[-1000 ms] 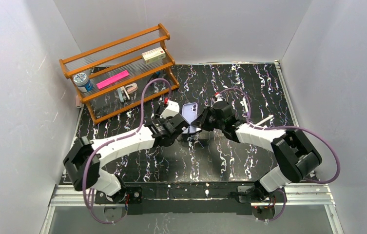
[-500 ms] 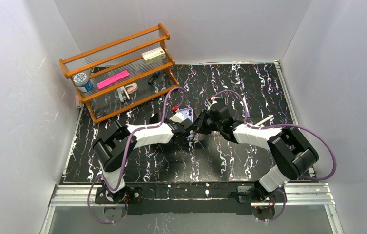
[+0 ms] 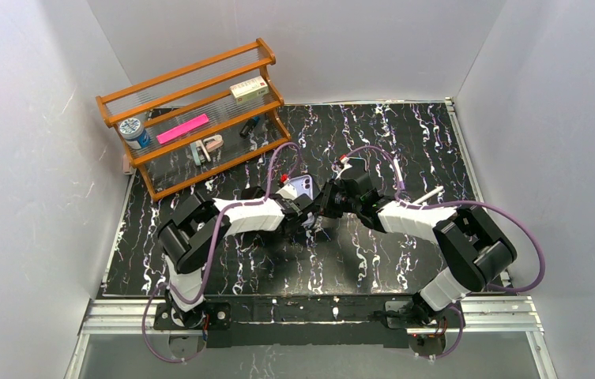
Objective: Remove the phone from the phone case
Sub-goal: Place the phone at the center of the board, then place the phone case at the center of the board.
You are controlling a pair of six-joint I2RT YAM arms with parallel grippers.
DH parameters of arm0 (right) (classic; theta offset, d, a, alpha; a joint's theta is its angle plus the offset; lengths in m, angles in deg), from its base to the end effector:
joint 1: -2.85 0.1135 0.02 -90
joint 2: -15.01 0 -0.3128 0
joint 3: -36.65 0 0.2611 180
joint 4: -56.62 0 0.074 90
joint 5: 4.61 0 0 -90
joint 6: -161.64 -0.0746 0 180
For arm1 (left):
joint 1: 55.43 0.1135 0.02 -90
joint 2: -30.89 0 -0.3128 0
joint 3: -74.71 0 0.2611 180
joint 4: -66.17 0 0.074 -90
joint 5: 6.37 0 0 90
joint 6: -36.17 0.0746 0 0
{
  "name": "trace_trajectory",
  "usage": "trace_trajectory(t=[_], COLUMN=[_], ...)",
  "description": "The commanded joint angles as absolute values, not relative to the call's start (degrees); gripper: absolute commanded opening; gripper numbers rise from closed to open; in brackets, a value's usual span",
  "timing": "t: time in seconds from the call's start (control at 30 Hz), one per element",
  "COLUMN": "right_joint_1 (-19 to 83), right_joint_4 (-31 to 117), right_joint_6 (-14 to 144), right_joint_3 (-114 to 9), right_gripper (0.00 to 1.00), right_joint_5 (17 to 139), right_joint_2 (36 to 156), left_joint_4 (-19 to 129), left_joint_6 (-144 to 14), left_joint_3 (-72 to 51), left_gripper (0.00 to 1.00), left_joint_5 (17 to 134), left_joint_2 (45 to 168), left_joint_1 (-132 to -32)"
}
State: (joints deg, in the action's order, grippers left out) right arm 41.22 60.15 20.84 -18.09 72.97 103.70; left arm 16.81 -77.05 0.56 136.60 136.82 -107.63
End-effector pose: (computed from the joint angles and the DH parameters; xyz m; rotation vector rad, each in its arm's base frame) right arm 0.2692 0.2336 0.2060 0.1069 2.3084 1.1056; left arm 0.2592 -0.2370 0.1593 0.4976 2.2860 0.8107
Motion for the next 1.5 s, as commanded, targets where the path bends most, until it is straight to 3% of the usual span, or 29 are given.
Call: trace_trajectory(t=[0.0,0.23,0.73,0.93,1.17,1.33,1.47], right_joint_1=[41.5,42.3,45.0,46.0,47.5,48.5,48.6], right_joint_4=[62.6,61.9,61.4,61.9,62.3,60.8,57.6], right_joint_6=[21.6,22.6,18.6,15.5,13.0,14.1,16.7], right_joint_3=[-19.1,-21.3,-29.6,-32.1,-34.9,-36.4,-37.3], right_gripper=[0.01,0.01,0.01,0.01,0.02,0.15,0.35], right_joint_5=[71.8,70.9,72.1,71.5,70.3,70.1,70.6], right_joint_2=[104.4,106.1,116.9,121.4,125.4,126.5,126.7], left_joint_4=[16.4,17.6,20.4,23.5,23.7,23.9,24.0], left_joint_6=[-79.0,-78.1,-75.6,-75.7,-75.9,-76.1,-75.6], left_joint_3=[0.2,0.6,5.2,10.3,12.3,12.6,12.7], left_gripper=[0.73,0.98,0.98,0.98,0.98,0.98,0.98], left_joint_5=[135.9,128.8,107.3,113.8,112.1,109.8,106.4], left_joint_2=[132.9,125.9,98.9,90.5,87.1,85.9,84.9], left_joint_1=[-107.2,-105.1,-90.5,-89.0,-88.0,-86.9,-85.6])
